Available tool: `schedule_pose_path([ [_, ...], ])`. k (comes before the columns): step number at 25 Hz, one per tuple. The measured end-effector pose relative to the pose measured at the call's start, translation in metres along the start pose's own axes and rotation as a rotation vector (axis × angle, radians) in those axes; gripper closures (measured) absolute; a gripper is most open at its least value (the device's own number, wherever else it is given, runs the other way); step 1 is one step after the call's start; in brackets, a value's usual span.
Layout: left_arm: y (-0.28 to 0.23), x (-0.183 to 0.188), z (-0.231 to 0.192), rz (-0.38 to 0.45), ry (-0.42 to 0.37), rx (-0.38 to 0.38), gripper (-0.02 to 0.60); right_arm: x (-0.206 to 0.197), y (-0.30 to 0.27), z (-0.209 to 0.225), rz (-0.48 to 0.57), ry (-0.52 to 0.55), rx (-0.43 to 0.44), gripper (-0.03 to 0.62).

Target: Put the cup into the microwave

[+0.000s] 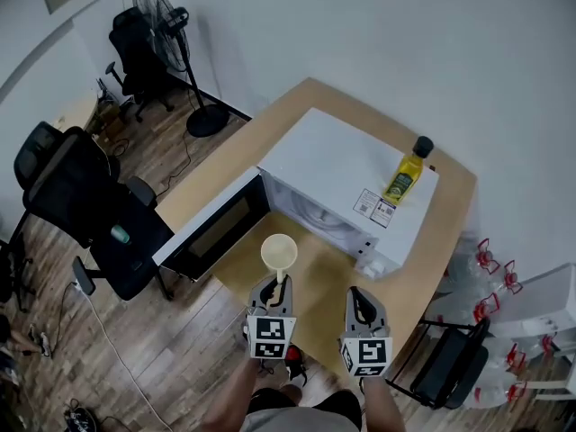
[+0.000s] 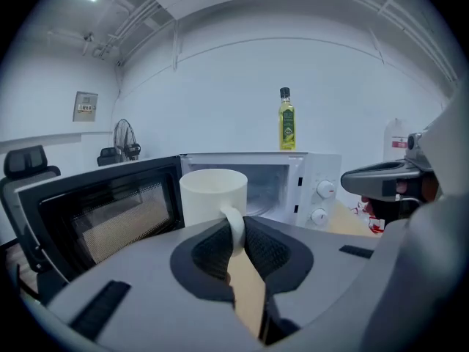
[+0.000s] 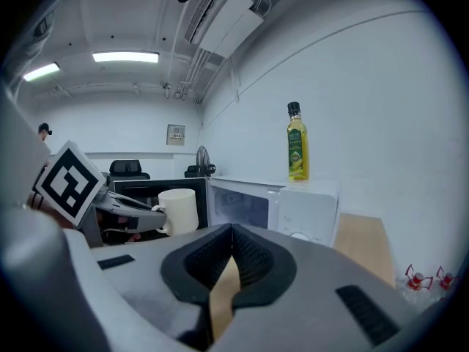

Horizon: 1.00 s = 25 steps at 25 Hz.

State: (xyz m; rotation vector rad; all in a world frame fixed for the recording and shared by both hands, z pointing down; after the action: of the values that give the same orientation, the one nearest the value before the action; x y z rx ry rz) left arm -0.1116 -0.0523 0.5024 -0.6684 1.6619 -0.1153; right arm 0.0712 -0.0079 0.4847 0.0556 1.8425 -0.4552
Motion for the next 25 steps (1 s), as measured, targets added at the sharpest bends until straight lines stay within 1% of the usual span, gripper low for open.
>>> schedule_pose_path([
  [6,0.009,0.02,0.002,0.033,-0.027,-0.024,0.522,0.02,-0.002,0.004,0.042,0.001,-0.039,0.577],
  [12,0.018,0.031,0.007,0.057,-0.05,-0.044,0.522,0.024,0.003,0.008,0.051,-0.001,-0.065,0.577],
  [18,0.018,0.033,0.01,0.056,-0.063,-0.058,0.522,0.023,0.001,0.013,0.047,-0.005,-0.079,0.577],
  [25,0.002,0.032,0.006,0.034,-0.063,-0.07,0.522,0.021,-0.019,0.018,0.04,-0.009,-0.08,0.577],
])
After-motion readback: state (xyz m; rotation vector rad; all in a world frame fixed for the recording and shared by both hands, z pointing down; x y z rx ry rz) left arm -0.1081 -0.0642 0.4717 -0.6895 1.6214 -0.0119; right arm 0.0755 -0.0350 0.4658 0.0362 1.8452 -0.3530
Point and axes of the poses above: the fingertips, and each gripper's own axes: y backward along the fingers, z to its right, x out of its top, the point moved 5 cm from there along y, backward along the fingers, and after that the axes turned 15 degrees about y, right-handed, at the moved point
